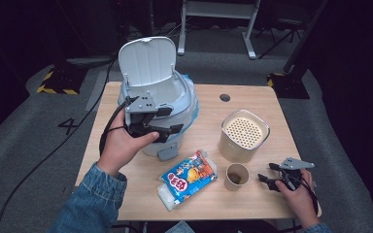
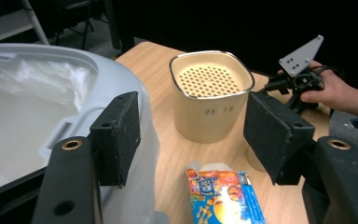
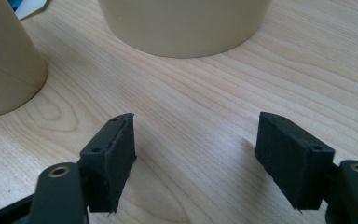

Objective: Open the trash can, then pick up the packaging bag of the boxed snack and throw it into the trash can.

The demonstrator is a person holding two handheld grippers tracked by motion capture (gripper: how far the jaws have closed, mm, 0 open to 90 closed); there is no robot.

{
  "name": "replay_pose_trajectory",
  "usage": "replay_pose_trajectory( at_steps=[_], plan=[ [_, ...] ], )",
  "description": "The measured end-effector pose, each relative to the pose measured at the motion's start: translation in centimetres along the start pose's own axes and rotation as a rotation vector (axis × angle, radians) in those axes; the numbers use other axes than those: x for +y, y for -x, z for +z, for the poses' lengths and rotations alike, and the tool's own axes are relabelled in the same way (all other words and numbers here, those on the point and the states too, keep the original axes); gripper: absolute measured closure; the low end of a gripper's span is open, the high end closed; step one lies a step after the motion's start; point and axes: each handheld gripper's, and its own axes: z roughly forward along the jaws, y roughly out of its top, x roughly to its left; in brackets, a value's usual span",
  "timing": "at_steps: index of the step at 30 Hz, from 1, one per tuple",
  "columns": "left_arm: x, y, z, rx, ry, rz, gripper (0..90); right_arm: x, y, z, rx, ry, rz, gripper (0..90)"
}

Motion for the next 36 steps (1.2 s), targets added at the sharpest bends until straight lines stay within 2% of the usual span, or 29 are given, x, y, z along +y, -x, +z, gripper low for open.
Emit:
replay_pose_trajectory(
  at_steps=[2,10,15,22,26,28,36],
  plan=[
    [-0.4,0.1,0.2,0.009,-0.001,0.023,35.6,0.0,0.0,0.0,0.0,0.0,0.0,28.7],
    [-2.3,0.8,0.8,-0.009,-0.006,-0.009,34.0,0.0,0.0,0.0,0.001,0.0,0.0,28.7],
    [-4.0,1.2,1.7,-0.025,-0.037,-0.028,33.7,0.0,0.0,0.0,0.001,0.0,0.0,28.7],
    [-6.5,1.5,3.8,-0.046,-0.059,-0.063,33.2,0.0,0.0,0.0,0.0,0.0,0.0,28.7],
    [-7.7,1.7,5.2,-0.055,-0.075,-0.07,33.2,0.0,0.0,0.0,-0.002,0.0,-0.001,28.7],
    [-8.3,1.7,5.9,-0.045,-0.079,-0.073,33.3,0.0,0.0,0.0,-0.001,0.0,0.0,28.7],
    [-10.7,1.4,9.1,-0.066,-0.118,-0.138,34.7,0.0,0.0,0.0,-0.001,0.0,0.0,28.8]
  ],
)
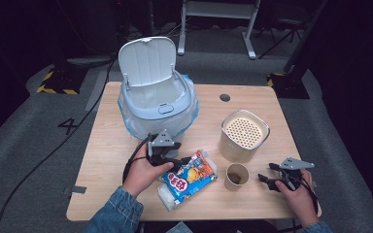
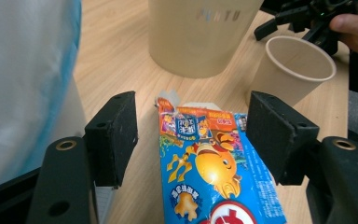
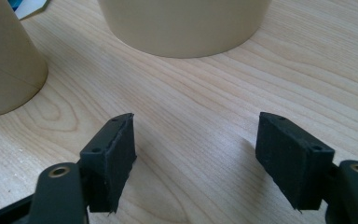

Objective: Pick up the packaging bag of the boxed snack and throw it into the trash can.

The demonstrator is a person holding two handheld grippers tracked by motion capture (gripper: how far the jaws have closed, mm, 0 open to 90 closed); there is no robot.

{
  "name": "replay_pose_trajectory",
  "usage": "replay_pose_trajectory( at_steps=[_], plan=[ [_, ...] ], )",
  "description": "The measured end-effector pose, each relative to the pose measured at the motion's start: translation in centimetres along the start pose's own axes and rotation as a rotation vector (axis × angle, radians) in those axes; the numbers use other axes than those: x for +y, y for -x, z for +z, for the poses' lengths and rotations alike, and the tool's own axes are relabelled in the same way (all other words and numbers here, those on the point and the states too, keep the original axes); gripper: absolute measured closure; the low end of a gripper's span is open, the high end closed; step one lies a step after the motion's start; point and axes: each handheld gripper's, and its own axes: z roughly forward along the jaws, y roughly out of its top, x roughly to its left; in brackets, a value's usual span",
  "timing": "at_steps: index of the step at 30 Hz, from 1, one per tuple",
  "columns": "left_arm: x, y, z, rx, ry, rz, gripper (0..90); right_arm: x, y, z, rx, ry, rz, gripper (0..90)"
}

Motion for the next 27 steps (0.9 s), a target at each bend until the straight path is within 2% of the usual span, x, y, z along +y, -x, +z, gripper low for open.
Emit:
replay_pose_trajectory(
  at_steps=[3,5,10,12,15,17,18,21,24,27],
  plan=[
    [-0.5,-0.3,1.4,-0.001,-0.012,0.0,37.2,0.0,0.0,0.0,0.0,0.0,-0.001,28.7],
    [-0.7,-0.6,2.2,-0.004,-0.041,0.001,38.9,0.0,0.0,0.0,0.0,0.0,-0.001,28.7],
    [-1.3,-1.3,4.1,-0.029,-0.075,-0.028,41.8,0.0,0.0,0.0,0.0,0.0,-0.001,28.7],
    [-1.4,-1.6,4.7,-0.031,-0.1,-0.044,42.4,0.0,0.0,0.0,0.0,0.0,-0.001,28.7],
    [-1.7,-1.9,5.7,-0.036,-0.137,-0.044,41.3,0.0,0.0,0.0,0.0,0.0,-0.001,28.7],
    [-1.9,-1.9,6.3,-0.033,-0.168,-0.067,42.1,0.0,0.0,0.0,0.0,0.0,-0.001,28.7],
    [-2.0,-2.1,6.4,-0.037,-0.187,-0.061,42.1,0.0,0.0,0.0,0.0,0.0,-0.001,28.7],
    [-2.2,-2.2,6.8,-0.044,-0.22,-0.086,43.4,0.0,0.0,0.0,0.0,0.0,-0.001,28.7],
    [-2.2,-2.3,6.9,-0.068,-0.248,-0.125,47.4,0.0,0.0,0.0,0.0,0.0,-0.001,28.7],
    [-2.3,-2.3,7.1,-0.085,-0.288,-0.132,53.1,0.0,0.0,0.0,0.0,0.0,-0.001,28.7]
  ],
)
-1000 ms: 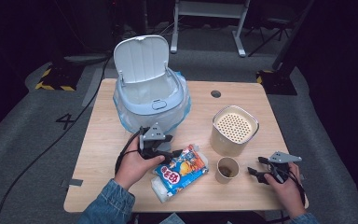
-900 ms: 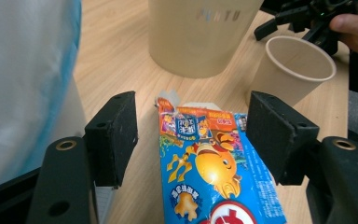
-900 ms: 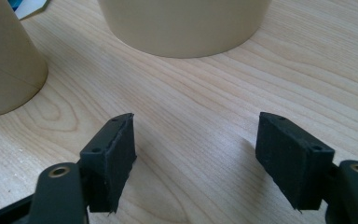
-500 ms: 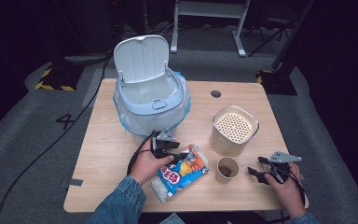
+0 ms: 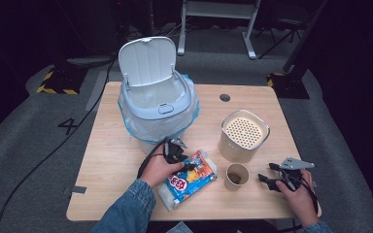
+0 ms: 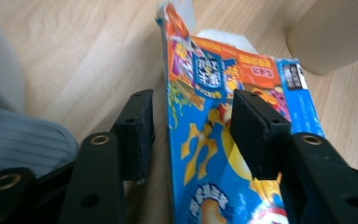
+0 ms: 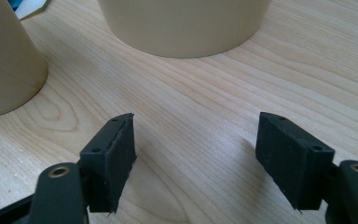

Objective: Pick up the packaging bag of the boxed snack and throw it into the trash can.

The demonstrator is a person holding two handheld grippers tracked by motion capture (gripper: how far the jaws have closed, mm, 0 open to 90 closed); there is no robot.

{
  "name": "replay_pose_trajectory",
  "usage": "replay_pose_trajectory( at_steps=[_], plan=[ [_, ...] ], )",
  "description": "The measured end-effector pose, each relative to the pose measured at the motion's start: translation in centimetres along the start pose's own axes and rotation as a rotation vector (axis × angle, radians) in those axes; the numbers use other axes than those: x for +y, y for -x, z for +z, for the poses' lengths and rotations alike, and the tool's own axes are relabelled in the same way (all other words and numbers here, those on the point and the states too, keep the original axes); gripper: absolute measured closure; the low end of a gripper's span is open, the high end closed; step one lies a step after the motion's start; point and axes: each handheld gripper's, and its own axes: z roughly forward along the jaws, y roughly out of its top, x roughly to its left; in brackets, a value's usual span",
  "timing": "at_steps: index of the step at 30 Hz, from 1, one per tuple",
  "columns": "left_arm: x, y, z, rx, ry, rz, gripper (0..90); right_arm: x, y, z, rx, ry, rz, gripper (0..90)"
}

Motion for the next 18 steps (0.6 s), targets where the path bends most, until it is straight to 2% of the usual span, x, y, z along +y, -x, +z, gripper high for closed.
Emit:
replay_pose_trajectory(
  at_steps=[3,6,8,10,14,18],
  plan=[
    [0.0,0.0,-0.1,0.011,-0.007,0.008,67.4,0.0,0.0,0.0,0.0,0.0,0.0,28.7],
    [0.1,0.0,-0.5,0.013,0.014,0.003,79.0,0.0,0.0,0.0,0.0,0.0,0.0,28.7],
    [0.1,0.1,-1.0,-0.002,0.049,-0.004,83.9,0.0,0.0,0.0,0.0,0.0,0.0,28.7],
    [0.2,0.2,-1.6,-0.023,0.083,0.002,86.6,0.0,0.0,0.0,0.0,0.0,0.0,28.7],
    [0.6,1.2,-3.3,-0.03,0.13,0.046,88.6,0.0,0.0,0.0,0.0,0.0,0.0,28.7],
    [1.0,2.5,-5.1,-0.035,0.207,0.071,88.9,0.0,0.0,0.0,0.0,0.0,0.0,28.7]
  ],
)
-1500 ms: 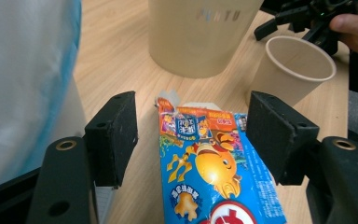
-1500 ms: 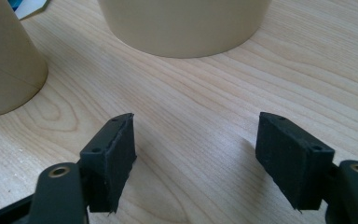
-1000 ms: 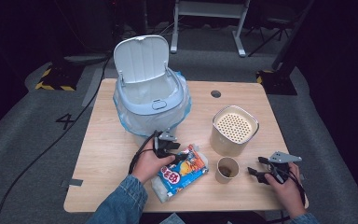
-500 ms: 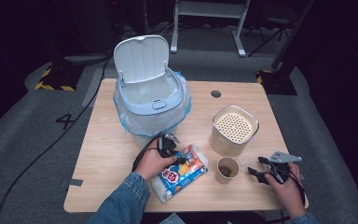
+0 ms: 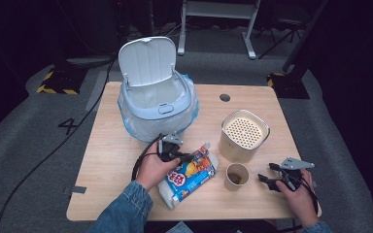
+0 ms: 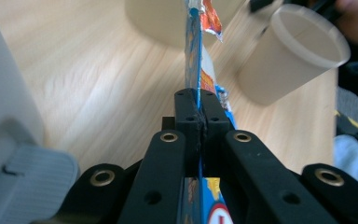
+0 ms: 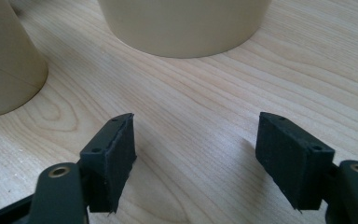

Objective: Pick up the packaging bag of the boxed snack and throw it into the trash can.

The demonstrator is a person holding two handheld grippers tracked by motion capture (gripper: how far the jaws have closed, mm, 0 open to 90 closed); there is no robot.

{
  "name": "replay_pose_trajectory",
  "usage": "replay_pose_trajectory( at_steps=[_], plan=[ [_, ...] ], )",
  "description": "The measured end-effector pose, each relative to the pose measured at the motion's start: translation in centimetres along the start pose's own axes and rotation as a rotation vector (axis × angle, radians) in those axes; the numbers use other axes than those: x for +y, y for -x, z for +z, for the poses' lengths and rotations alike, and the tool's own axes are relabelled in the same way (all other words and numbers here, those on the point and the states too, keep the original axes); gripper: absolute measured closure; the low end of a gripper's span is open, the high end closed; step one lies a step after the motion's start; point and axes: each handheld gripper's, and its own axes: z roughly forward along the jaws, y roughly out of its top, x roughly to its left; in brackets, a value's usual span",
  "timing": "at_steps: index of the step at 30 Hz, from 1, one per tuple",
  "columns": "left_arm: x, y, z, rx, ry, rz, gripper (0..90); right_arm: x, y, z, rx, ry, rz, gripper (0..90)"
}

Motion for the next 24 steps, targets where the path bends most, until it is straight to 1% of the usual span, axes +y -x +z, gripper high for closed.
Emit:
replay_pose_trajectory(
  at_steps=[1,3,7,8,13,14,18,24],
  plan=[
    [0.2,0.4,-0.4,-0.006,0.016,-0.001,88.9,0.0,0.0,0.0,0.0,0.0,0.0,28.7],
    [0.5,0.8,-1.3,-0.009,0.051,0.022,88.8,0.0,0.0,0.0,0.0,0.0,0.0,28.7],
    [1.2,1.6,-2.7,0.005,0.115,0.059,88.7,0.0,0.0,0.0,0.0,0.0,0.0,28.7],
    [1.4,1.7,-3.1,0.013,0.125,0.079,88.8,0.0,0.0,0.0,0.0,0.0,0.0,28.7],
    [2.5,2.4,-4.6,0.019,0.195,0.106,88.7,0.0,0.0,0.0,0.0,0.0,0.0,28.7],
    [2.7,2.4,-4.9,0.022,0.205,0.117,88.7,0.0,0.0,0.0,0.0,0.0,0.0,28.7],
    [3.6,2.5,-6.1,0.042,0.248,0.133,88.6,0.0,0.0,0.0,0.0,0.0,0.0,28.7],
    [5.1,2.7,-7.7,0.063,0.307,0.142,88.7,0.0,0.0,0.0,-0.001,0.0,0.0,28.6]
  ],
)
